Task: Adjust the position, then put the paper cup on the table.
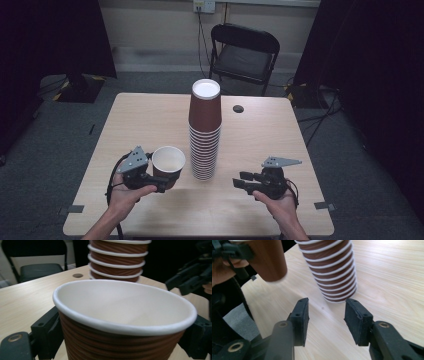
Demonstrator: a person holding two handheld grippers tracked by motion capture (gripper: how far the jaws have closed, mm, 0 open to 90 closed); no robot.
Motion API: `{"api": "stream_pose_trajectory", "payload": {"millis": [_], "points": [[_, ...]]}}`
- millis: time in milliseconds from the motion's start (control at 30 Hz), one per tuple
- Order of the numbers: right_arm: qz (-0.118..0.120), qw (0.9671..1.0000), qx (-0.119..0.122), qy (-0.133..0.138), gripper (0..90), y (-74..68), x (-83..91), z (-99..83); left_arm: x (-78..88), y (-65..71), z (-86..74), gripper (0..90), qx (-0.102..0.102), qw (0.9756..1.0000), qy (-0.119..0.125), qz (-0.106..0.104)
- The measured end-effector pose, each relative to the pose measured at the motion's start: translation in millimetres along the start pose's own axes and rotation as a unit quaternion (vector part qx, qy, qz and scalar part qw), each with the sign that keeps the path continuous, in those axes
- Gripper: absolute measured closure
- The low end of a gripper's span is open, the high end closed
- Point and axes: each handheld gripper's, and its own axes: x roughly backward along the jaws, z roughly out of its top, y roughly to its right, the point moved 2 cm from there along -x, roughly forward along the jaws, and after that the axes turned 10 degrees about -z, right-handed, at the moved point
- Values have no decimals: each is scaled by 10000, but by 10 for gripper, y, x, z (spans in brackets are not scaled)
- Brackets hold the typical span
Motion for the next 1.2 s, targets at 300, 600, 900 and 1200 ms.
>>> {"api": "stream_pose_trajectory", "payload": {"millis": [300, 600, 900, 1200], "points": [[-355, 9993, -99, 73, 476, 137, 34, -121, 60, -197, 59, 97, 117, 9996, -63, 260], [-528, 9984, -151, 107, 494, 203, 77, -178, 71, -372, 174, 97, -144, 9977, 99, 652], [-650, 9976, -200, 138, 486, 257, 64, -199, -72, -602, 269, 92, -300, 9944, 203, 992], [-636, 9974, -297, 176, 420, 292, 28, -246, -245, -898, 167, 93, 52, 9909, 241, 1327]]}}
